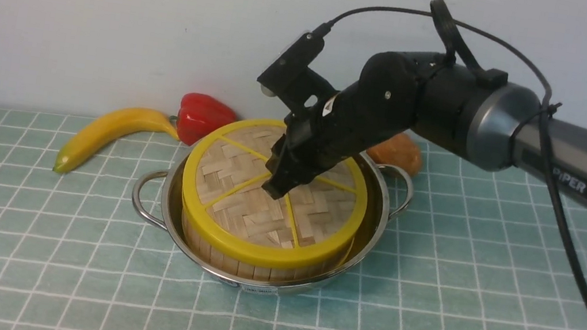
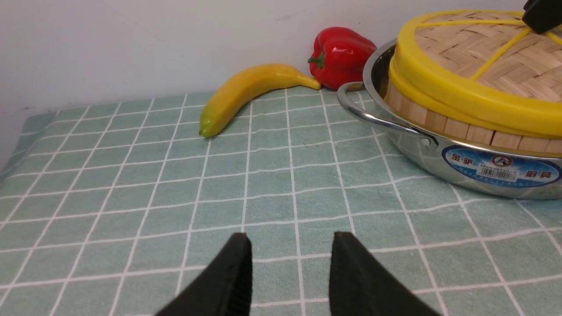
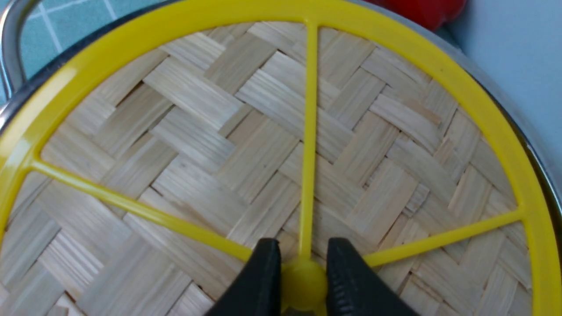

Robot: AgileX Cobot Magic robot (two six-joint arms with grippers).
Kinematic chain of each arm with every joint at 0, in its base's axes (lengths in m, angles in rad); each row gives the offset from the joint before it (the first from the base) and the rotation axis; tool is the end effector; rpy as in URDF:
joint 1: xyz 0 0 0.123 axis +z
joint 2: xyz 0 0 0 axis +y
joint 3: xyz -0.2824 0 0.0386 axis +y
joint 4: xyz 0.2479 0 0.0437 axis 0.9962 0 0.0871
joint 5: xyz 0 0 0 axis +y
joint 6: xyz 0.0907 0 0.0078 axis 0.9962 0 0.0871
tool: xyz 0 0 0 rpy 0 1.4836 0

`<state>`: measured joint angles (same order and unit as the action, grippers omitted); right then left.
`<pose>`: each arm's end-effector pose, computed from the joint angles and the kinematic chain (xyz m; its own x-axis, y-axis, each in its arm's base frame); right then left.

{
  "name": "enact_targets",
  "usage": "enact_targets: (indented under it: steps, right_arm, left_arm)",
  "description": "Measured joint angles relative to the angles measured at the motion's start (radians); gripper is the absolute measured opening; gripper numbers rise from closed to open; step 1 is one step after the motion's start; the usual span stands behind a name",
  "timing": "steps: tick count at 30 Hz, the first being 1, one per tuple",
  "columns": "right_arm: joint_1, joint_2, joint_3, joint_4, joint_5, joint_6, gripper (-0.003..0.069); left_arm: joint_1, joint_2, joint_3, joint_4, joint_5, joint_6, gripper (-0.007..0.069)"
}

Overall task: Place the steamer in the pot on the blue tablecloth, and put the lid on the steamer.
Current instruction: 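Place the bamboo steamer lid onto the steamer basket in the pot with the right gripper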

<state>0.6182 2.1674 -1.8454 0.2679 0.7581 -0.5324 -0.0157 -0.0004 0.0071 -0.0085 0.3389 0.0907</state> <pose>0.3895 0.2974 0.2238 -0.4216 -0.6973 -0.5796 -0.8388 0.5427 -0.0427 0.0537 -0.0011 0.1801 -0.2531 0.0866 -0.9636 0.0395 0.9961 0.0791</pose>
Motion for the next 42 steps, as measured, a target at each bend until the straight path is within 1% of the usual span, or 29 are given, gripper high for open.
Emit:
enact_targets:
  steps: [21,33,42]
  right_arm:
    - [0.001,-0.041,0.000,-0.004,-0.005,0.003,0.0147]
    - [0.001,-0.041,0.000,0.018,0.010,0.003,0.0147]
    - [0.001,-0.041,0.000,0.019,-0.028,0.003,0.0147]
  left_arm:
    - [0.000,0.000,0.000,0.000,0.000,0.000,0.0243]
    - [0.000,0.000,0.000,0.000,0.000,0.000,0.0243]
    - [0.000,0.000,0.000,0.000,0.000,0.000,0.0243]
